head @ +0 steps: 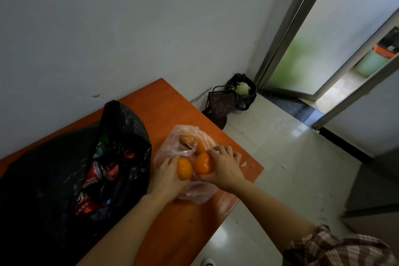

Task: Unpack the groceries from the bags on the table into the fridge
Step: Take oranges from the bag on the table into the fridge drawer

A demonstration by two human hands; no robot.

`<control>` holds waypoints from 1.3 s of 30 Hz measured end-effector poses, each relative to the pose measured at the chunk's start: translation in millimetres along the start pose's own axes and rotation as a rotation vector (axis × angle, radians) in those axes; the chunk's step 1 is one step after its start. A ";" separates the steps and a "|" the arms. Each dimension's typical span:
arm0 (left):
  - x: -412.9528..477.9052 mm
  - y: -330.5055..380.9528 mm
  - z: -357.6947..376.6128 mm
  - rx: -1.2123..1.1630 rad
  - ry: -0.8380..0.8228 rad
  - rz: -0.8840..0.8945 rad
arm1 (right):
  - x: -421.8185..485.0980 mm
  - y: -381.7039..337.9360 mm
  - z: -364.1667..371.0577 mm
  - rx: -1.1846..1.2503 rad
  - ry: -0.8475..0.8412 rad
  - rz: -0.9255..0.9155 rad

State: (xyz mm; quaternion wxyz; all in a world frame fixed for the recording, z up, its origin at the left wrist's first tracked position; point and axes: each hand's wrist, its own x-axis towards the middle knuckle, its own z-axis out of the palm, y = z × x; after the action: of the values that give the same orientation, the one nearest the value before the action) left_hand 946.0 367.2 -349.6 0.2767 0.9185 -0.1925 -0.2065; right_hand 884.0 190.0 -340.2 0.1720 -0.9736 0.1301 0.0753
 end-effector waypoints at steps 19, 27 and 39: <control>-11.8 239.9 -24.5 -0.119 0.201 0.591 | -142.0 106.6 -194.4 0.475 0.551 0.238; -98.8 422.7 68.1 -0.255 0.100 0.878 | -316.0 226.4 -272.7 0.383 0.816 0.382; -271.7 661.9 248.6 -0.331 0.013 1.169 | -594.2 410.7 -338.6 0.137 0.989 0.588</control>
State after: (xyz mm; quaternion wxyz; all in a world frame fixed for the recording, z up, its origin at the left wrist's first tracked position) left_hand 438.3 -123.7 -75.7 0.4844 0.6069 -0.6286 -0.0419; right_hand 236.5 -167.5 -41.2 0.1252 -0.8027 0.4644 -0.3526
